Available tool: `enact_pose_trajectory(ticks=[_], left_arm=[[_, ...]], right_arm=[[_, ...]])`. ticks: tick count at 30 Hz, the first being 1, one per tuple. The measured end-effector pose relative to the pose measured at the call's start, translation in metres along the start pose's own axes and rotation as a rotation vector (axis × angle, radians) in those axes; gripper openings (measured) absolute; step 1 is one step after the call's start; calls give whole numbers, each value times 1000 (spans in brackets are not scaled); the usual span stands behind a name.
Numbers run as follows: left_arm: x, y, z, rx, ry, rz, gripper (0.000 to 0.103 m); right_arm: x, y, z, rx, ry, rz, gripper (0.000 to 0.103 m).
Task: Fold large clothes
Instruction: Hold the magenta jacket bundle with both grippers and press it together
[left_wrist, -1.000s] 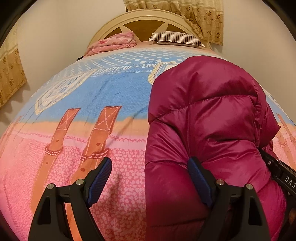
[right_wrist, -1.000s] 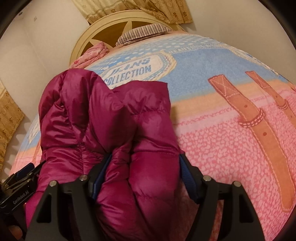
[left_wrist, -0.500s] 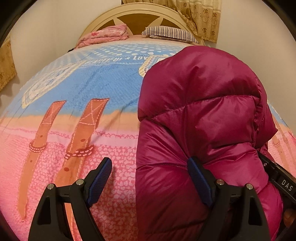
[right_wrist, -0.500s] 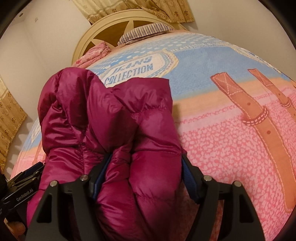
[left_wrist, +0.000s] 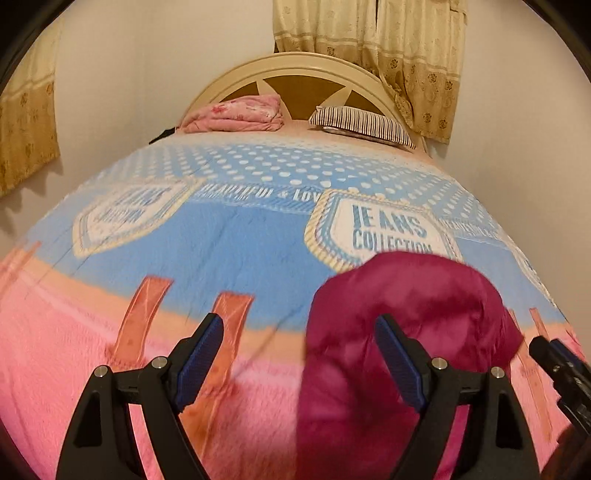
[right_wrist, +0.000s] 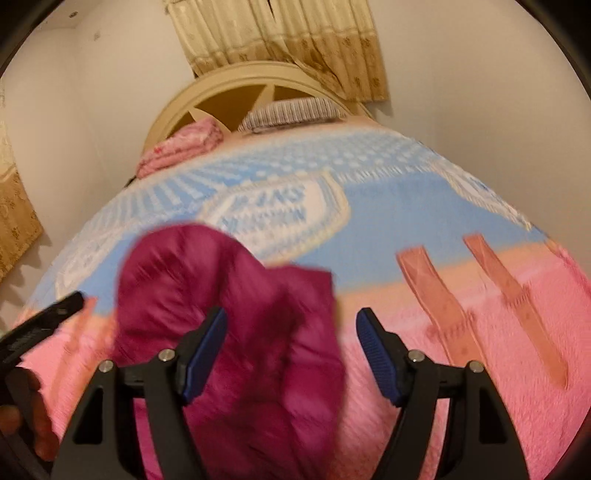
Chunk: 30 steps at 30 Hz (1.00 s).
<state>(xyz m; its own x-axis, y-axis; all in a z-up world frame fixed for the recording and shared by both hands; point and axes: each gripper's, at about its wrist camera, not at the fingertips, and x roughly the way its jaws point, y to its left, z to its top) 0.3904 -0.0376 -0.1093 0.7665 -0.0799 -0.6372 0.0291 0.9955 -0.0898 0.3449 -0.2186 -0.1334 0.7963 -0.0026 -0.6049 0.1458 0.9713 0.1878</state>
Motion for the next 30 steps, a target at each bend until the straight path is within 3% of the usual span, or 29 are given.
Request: enact_pose_trajectory(ticks=[2,4,6,16,30], left_arm=[[17,-11,5,6,17,-2,84],[34,-20,2,30,48,24,84],[46,-25,-5,45,78,47,85],[70,-38,-24,41,130,36,85],[83,-42,-36,44,157,50,88]], right_arm=[[7,15,13,-19,-11,22,75],[26,28,20,-24,6,49,64],[47,32,20,-30,43,11,56],[83,10,-7,-2,127,-27,56],[98,0,-21,23,160,-23,56]])
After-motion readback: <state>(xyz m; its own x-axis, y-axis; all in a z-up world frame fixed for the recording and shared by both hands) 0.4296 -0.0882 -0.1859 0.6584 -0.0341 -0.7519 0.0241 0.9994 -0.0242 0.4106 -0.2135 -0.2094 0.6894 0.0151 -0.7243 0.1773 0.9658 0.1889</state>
